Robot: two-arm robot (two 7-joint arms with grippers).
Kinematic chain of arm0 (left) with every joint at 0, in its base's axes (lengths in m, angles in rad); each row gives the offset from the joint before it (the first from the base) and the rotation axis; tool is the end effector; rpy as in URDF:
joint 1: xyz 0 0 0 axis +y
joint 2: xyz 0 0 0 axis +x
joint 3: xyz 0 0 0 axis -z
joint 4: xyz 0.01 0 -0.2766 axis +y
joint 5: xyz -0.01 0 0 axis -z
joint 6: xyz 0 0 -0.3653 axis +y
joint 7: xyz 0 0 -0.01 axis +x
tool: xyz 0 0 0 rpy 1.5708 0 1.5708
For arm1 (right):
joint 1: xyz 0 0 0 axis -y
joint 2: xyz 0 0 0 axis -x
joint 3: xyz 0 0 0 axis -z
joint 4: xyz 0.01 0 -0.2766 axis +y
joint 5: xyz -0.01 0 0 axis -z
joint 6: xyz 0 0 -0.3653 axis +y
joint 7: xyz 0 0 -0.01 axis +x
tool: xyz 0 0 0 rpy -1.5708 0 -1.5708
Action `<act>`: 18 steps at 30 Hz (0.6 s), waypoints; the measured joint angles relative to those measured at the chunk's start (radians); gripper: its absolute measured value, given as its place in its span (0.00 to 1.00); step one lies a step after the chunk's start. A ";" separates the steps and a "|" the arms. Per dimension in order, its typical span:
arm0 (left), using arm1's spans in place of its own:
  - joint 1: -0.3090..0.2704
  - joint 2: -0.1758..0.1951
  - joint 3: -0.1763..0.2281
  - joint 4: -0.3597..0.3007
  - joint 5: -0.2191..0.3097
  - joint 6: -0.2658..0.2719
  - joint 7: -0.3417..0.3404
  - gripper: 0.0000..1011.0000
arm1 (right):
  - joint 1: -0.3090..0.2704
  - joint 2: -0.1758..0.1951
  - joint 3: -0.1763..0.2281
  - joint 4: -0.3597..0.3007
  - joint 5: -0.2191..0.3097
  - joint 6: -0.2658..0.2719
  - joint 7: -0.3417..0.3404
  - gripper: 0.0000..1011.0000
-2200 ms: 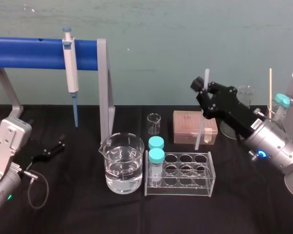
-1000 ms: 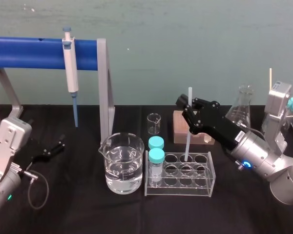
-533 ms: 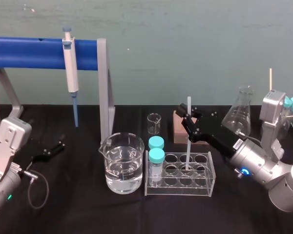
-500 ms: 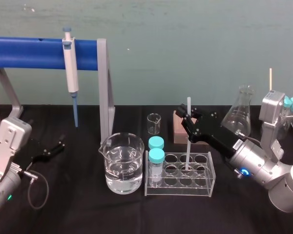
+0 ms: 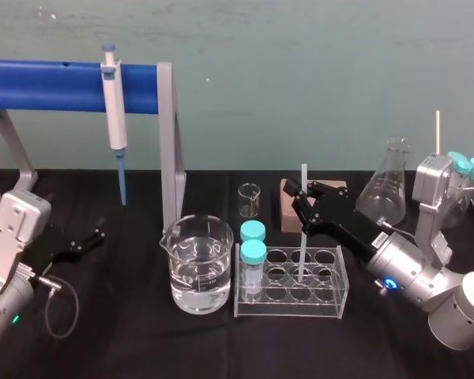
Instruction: Pick up the stirring rod with one hand, then place it down.
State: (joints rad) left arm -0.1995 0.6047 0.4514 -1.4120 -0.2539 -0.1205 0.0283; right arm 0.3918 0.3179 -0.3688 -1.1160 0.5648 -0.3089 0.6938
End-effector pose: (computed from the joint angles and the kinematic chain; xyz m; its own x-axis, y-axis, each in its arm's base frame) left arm 0.4093 0.0601 -0.3023 0.2923 0.8803 0.3737 -0.9553 0.2873 0.0703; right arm 0.4737 -0.0238 -0.3060 0.7418 -0.6705 -0.0127 0.6589 0.7252 0.1998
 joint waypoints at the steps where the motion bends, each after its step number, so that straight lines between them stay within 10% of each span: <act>1: 0.000 0.000 0.000 0.000 0.000 0.000 0.000 0.99 | 0.000 -0.002 0.000 0.004 -0.001 0.000 -0.001 0.07; 18: 0.000 0.000 0.000 0.000 0.000 0.000 0.000 0.99 | -0.004 -0.014 0.002 0.022 -0.025 0.011 -0.025 0.07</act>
State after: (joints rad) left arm -0.1995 0.6047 0.4514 -1.4120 -0.2539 -0.1205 0.0283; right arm 0.3880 0.3042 -0.3664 -1.0940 0.5403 -0.2975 0.6693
